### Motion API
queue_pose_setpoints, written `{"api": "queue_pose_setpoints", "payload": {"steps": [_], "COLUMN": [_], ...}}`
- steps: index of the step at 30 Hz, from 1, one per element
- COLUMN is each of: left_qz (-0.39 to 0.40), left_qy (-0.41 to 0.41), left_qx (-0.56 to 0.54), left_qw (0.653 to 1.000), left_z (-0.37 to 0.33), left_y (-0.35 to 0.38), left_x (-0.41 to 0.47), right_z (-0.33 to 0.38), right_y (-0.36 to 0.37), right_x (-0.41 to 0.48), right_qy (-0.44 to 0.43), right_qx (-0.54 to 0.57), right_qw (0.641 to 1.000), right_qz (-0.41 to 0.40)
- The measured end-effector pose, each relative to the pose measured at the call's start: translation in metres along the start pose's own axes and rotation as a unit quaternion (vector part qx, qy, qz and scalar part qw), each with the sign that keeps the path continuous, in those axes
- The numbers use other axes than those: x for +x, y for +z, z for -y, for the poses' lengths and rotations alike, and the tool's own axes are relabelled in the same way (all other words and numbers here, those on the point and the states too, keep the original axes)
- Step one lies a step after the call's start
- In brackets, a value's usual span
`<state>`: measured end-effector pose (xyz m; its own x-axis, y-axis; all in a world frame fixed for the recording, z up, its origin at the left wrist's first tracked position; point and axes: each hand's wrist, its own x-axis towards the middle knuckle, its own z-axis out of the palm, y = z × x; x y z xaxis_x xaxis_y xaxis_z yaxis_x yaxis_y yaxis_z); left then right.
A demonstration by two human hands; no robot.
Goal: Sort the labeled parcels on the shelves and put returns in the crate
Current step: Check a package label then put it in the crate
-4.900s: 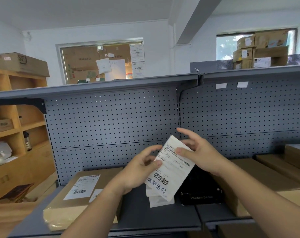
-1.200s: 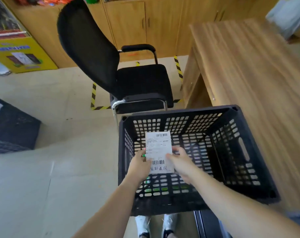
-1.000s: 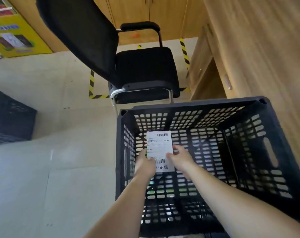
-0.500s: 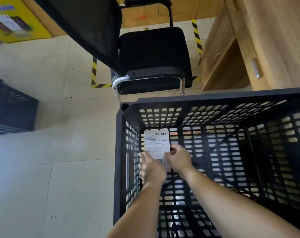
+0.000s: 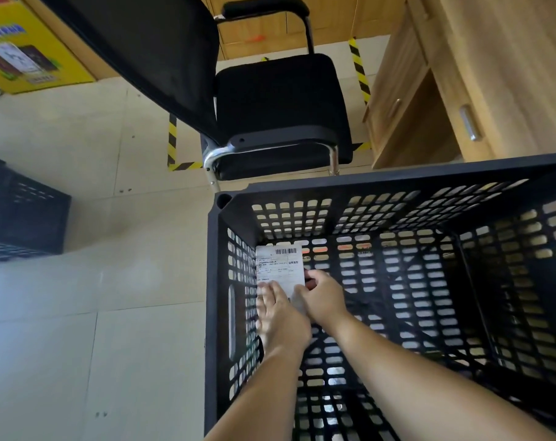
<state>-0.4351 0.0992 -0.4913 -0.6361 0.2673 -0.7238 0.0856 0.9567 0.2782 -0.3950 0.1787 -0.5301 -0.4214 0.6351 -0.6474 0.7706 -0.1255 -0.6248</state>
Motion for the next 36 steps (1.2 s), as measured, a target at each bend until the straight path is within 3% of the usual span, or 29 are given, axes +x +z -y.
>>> {"api": "queue_pose_setpoints", "payload": {"steps": [11, 18, 27, 31, 36], "left_qz": [0.016, 0.005, -0.159, -0.187, -0.162], "left_qy": [0.01, 0.174, 0.352, 0.416, 0.519], "left_qx": [-0.002, 0.037, 0.104, 0.105, 0.142], "left_qw": [1.0, 0.984, 0.917, 0.884, 0.827], "left_z": [-0.009, -0.057, -0.135, -0.163, -0.203], "left_y": [-0.018, -0.108, -0.251, -0.288, -0.3], "left_x": [-0.016, -0.103, -0.231, -0.279, -0.325], "right_z": [0.017, 0.087, 0.214, 0.241, 0.233], "right_y": [-0.029, -0.126, -0.26, -0.301, -0.335], "right_x": [-0.026, -0.115, -0.244, -0.295, -0.361], "right_qy": [0.018, -0.058, -0.23, -0.252, -0.217], "right_qx": [-0.002, -0.166, -0.212, -0.192, -0.156], "right_qw": [0.999, 0.984, 0.941, 0.927, 0.919], "right_qz": [0.029, -0.001, -0.129, -0.202, -0.29]}}
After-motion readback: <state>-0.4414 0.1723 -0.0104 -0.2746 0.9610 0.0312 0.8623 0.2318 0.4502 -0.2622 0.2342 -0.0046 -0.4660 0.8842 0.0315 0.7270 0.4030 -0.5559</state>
